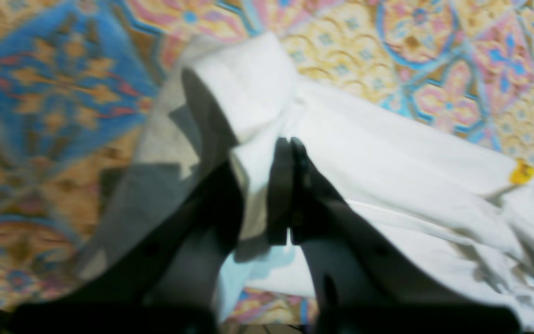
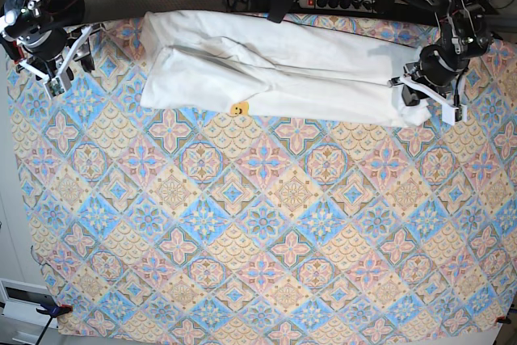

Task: Fold the T-shirt properly
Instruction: 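Grasp the strip end near the left gripper and fold it inward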

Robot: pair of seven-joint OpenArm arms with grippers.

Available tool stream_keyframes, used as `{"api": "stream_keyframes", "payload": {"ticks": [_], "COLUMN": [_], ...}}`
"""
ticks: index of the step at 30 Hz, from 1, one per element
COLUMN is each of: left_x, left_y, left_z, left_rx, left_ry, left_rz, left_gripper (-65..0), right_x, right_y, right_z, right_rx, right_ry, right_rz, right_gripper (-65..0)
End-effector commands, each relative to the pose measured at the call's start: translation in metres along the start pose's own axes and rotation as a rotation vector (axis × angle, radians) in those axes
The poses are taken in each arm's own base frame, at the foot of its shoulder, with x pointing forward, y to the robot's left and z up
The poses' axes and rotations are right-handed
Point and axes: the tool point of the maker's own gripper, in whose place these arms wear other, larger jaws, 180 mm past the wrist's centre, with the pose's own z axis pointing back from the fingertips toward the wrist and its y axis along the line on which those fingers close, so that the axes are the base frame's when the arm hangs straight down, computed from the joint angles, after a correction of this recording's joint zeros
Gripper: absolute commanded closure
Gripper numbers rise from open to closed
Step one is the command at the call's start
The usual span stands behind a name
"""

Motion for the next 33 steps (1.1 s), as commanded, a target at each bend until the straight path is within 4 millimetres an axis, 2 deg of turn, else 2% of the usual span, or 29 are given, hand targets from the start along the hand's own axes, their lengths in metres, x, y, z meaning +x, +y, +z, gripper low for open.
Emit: {"api": "stream_keyframes", "payload": {"ticks": [1,8,13,15,17,20,23,27,33], "left_x": [0.005,-0.018,-0.021,-0.022,-0.026,-0.019,-0.007,0.004,0.026], "left_y": [-0.009,-0.059,-0.067,-0.073,-0.08,-0.084,-0.098,-0.095,-0.05], "left_z": [0.0,-0.015,-0.016,-0.015,-0.016,-0.005,0.006,0.012,0.02], "left_rx": [-0.024,-0.142,-0.161,-0.18,-0.196,-0.215,-0.287,-0.317,-0.204], "left_ry": [-0.02,0.044,0.047,0.052,0.063,0.045,0.014,-0.002,-0.045], "left_rz": [-0.016,-0.048,-0.038,-0.048,-0.06,-0.095,-0.088,-0.093,-0.112], "left_gripper": [0.0,0.0,-3.8,-9.2,-17.4,-28.5,-34.6,-35.9,-34.3], "right_x": [0.008,0.009,0.009,0.009,0.009,0.008,0.007,0.005,0.012], "right_y": [-0.007,-0.008,-0.008,-0.008,-0.007,-0.006,-0.006,-0.004,0.03], "right_z": [0.006,0.006,0.006,0.006,0.006,0.005,0.005,0.005,-0.001], "right_rx": [-0.019,-0.02,-0.02,-0.02,-0.017,-0.015,-0.014,-0.009,0.133], "right_ry": [-0.026,-0.026,-0.026,-0.026,-0.026,-0.022,-0.015,-0.009,-0.03], "right_rz": [0.019,0.021,0.021,0.021,0.022,0.024,0.024,0.026,-0.023], "right_gripper": [-26.6,-26.6,-26.7,-26.7,-26.7,-26.7,-26.7,-26.7,-26.7]}}
